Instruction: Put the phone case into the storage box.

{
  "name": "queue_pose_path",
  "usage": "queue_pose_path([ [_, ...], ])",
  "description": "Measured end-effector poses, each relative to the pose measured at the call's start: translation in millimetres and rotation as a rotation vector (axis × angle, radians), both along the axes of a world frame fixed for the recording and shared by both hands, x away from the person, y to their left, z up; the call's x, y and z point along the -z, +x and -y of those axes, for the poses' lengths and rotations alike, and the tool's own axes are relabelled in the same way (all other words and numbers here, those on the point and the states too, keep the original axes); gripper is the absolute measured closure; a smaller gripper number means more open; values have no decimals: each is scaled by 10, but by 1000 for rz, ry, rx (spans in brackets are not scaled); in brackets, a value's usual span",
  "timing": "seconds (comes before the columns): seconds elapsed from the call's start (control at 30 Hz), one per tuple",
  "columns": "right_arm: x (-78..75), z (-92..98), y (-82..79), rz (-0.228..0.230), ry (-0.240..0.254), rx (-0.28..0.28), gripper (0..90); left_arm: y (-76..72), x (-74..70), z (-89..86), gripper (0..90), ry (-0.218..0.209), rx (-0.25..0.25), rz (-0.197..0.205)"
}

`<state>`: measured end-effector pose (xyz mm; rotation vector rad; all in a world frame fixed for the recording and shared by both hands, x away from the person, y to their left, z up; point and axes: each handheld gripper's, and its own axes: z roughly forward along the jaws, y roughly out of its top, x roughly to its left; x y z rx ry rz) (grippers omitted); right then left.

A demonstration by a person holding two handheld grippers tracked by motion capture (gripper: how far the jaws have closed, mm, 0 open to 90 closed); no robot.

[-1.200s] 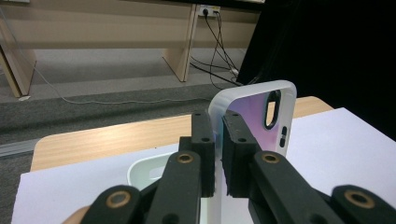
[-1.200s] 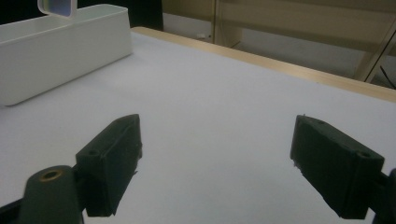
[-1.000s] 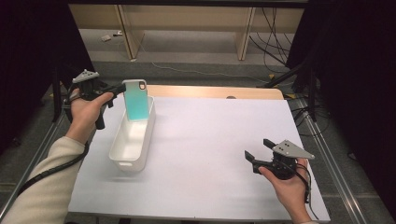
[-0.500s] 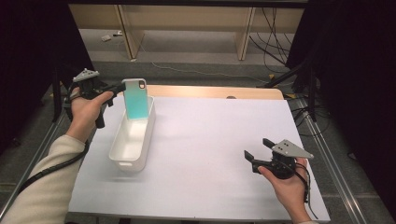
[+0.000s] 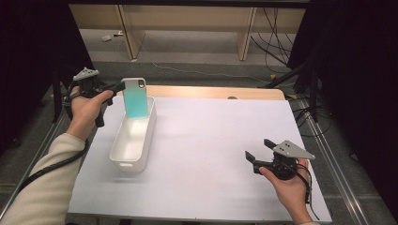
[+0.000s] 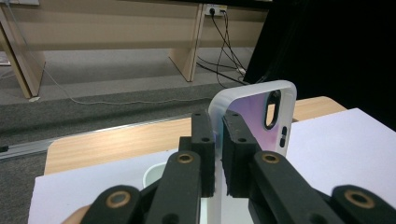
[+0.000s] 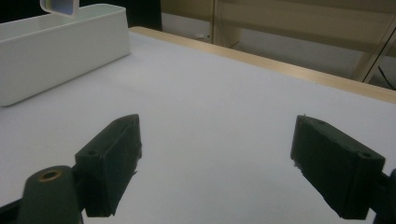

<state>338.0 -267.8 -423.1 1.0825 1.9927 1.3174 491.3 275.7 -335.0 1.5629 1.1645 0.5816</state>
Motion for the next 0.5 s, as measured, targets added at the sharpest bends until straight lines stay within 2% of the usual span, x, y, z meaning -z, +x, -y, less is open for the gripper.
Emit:
queue_pose_path([
  [0.1,8,-4,5,5,3,0,175,11,2,-7,840,2,-4,-1],
  [0.13,-5,5,-5,-13,-11,-3,175,16,2,-10,840,3,-5,-2],
  [0.2,11,-4,8,10,0,-1,175,25,2,-10,840,1,-6,-2],
  [0.5,22,-10,14,15,6,1,175,78,1,-4,840,12,-9,-1],
])
